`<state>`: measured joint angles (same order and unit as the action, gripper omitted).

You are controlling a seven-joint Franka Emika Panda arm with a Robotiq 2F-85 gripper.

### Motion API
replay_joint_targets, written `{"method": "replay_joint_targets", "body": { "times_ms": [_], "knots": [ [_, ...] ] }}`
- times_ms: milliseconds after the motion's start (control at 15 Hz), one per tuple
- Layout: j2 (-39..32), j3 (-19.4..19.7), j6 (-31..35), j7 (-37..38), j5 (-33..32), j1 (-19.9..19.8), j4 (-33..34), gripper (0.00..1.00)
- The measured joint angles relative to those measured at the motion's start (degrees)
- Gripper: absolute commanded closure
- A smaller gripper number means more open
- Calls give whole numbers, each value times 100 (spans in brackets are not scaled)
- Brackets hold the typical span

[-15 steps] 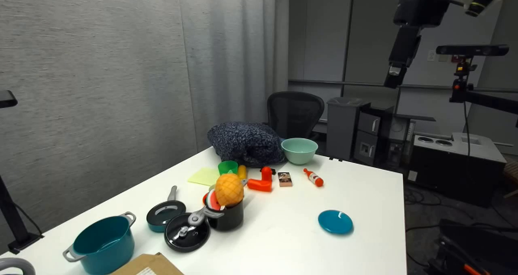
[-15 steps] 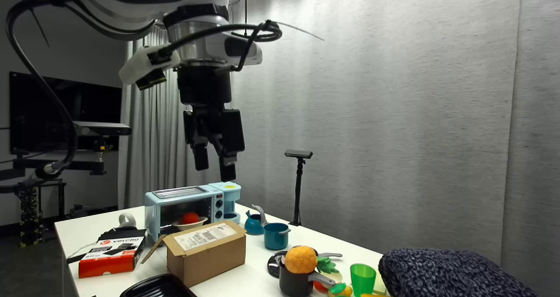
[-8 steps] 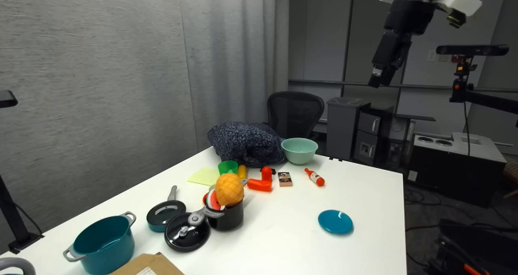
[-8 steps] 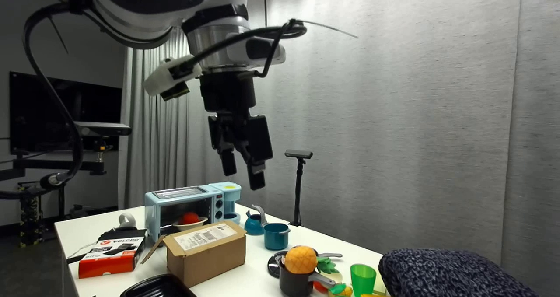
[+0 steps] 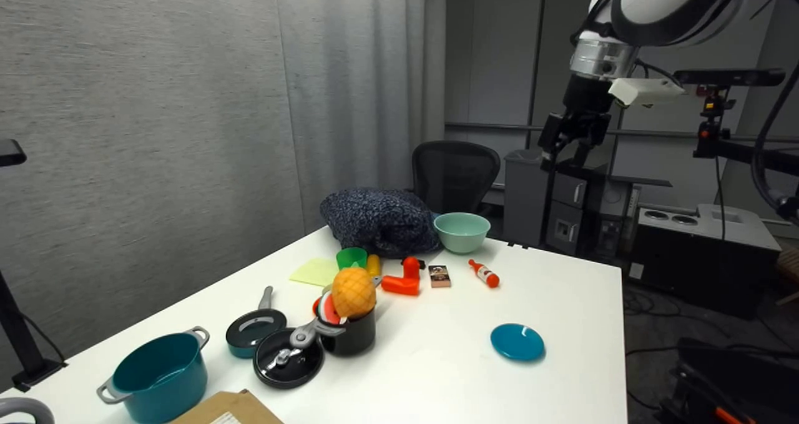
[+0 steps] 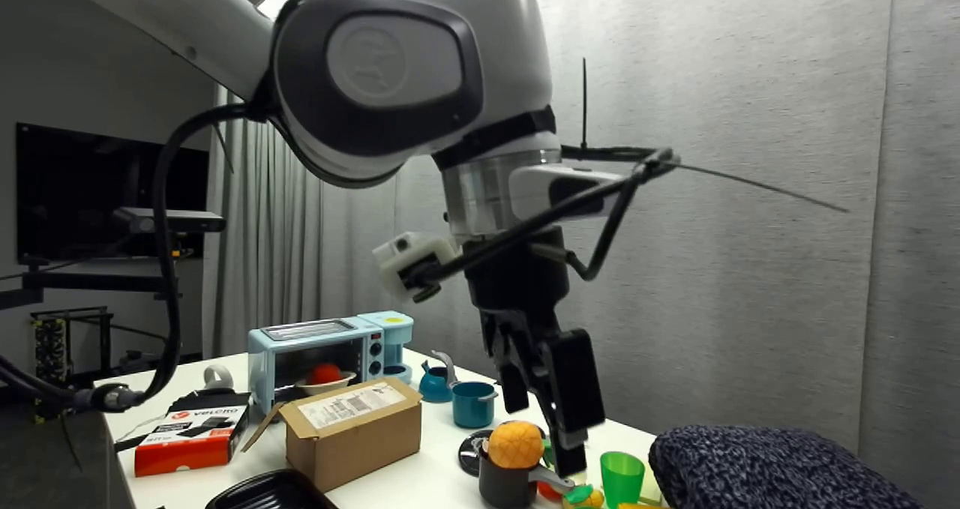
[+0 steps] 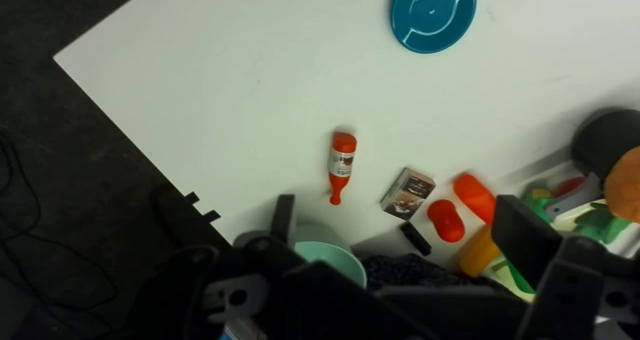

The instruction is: Move the orange bottle to the left

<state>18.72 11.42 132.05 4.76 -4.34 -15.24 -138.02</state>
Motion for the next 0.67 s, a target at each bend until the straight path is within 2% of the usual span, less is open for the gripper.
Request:
{"method": "replay_joint_targets", "body": {
  "times_ms": [267,667],
  "knots": [
    [-641,-4,9,392,-205,-142,247,0],
    [-738,-16,30,417,-192,-115,277,0]
  ]
}}
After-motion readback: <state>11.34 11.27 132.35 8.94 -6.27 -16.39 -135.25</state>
